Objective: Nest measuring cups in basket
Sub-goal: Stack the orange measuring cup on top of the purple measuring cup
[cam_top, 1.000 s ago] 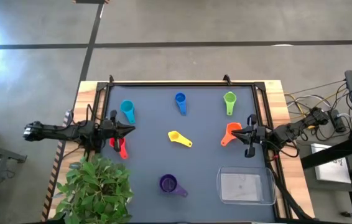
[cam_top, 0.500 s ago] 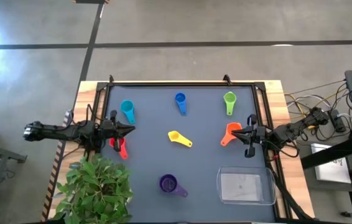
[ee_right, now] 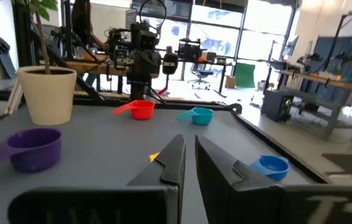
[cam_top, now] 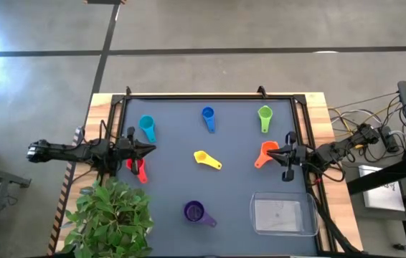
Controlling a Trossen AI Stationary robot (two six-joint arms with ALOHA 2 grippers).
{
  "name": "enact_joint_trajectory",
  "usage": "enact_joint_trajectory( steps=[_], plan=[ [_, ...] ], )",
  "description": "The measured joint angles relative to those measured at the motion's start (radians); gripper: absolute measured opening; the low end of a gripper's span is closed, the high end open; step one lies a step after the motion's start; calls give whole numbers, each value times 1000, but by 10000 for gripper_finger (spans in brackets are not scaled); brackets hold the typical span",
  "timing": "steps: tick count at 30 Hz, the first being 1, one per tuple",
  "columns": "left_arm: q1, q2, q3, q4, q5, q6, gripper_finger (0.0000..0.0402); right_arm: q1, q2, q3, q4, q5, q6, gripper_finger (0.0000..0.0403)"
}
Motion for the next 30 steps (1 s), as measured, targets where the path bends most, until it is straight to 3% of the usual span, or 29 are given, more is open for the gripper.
enact_joint_trajectory(
  steps=[12,16,30],
  plan=[
    [0,0,0,0,0,0,0,0,0,0,11,0,-26,28],
    [0,0,0,0,0,0,0,0,0,0,20,0,92,28],
    [0,0,0,0,0,0,0,0,0,0,340,1,-15,28]
  ],
)
